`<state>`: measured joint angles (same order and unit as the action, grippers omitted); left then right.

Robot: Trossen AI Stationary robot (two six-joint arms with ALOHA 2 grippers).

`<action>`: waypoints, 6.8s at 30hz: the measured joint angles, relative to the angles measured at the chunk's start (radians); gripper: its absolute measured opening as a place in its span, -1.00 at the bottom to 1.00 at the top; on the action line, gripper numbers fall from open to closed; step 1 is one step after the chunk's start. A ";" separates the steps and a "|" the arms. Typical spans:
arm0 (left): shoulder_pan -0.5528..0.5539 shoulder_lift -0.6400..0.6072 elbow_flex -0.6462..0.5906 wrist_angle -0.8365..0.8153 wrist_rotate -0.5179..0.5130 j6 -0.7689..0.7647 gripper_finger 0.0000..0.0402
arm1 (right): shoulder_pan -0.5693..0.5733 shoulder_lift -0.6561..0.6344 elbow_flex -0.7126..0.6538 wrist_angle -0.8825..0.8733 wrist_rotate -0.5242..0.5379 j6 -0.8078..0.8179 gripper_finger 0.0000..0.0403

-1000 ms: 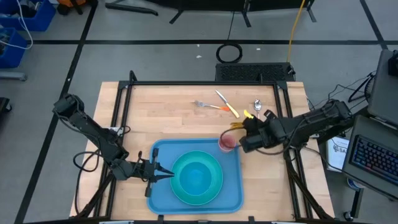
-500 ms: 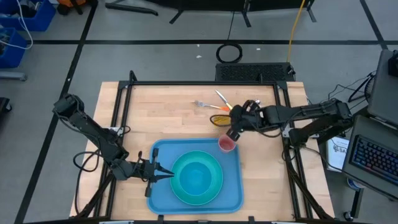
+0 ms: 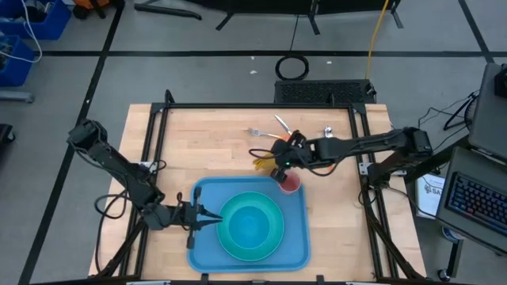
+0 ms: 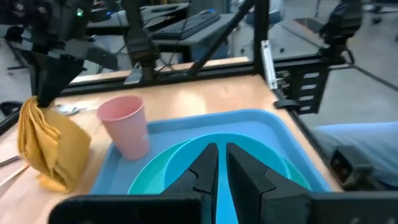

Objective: Set up tray
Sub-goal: Put the yellow table napkin on the blue tray to the left of the green plate

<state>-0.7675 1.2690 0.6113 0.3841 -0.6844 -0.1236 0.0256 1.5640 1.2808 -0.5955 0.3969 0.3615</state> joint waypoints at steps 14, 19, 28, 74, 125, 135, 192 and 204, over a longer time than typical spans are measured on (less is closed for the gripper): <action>0.021 0.000 0.000 -0.019 -0.029 -0.021 -0.81 | -0.059 0.022 0.000 0.251 -0.088 -0.092 -1.00; 0.041 0.000 0.000 -0.047 -0.060 -0.022 -0.81 | -0.054 0.058 0.000 0.292 -0.090 -0.093 -1.00; 0.097 0.000 0.000 -0.210 -0.193 -0.167 -0.81 | -0.047 0.185 0.000 0.460 -0.184 -0.095 -1.00; 0.446 0.056 -0.003 -0.317 -0.101 -0.142 0.68 | -0.039 0.221 0.022 0.577 -0.189 -0.086 -1.00; 0.385 0.071 0.000 -0.460 -0.154 0.037 -0.95 | 0.002 0.221 0.022 0.580 -0.247 -0.113 -0.93; 0.370 0.071 0.000 -0.525 -0.181 0.005 -0.95 | 0.015 0.222 0.022 0.627 -0.304 -0.172 -0.91; -0.023 0.071 -0.001 -0.889 0.060 -0.765 -0.95 | 0.134 0.221 0.021 0.764 -0.320 -0.273 0.03; -0.117 0.071 0.000 -0.795 0.066 -0.844 -0.95 | 0.193 0.221 0.021 0.764 -0.319 -0.294 0.03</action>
<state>-0.8843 1.3403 0.6109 -0.4104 -0.6179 -0.9678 0.2186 1.7851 1.3014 0.1688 0.0776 0.0674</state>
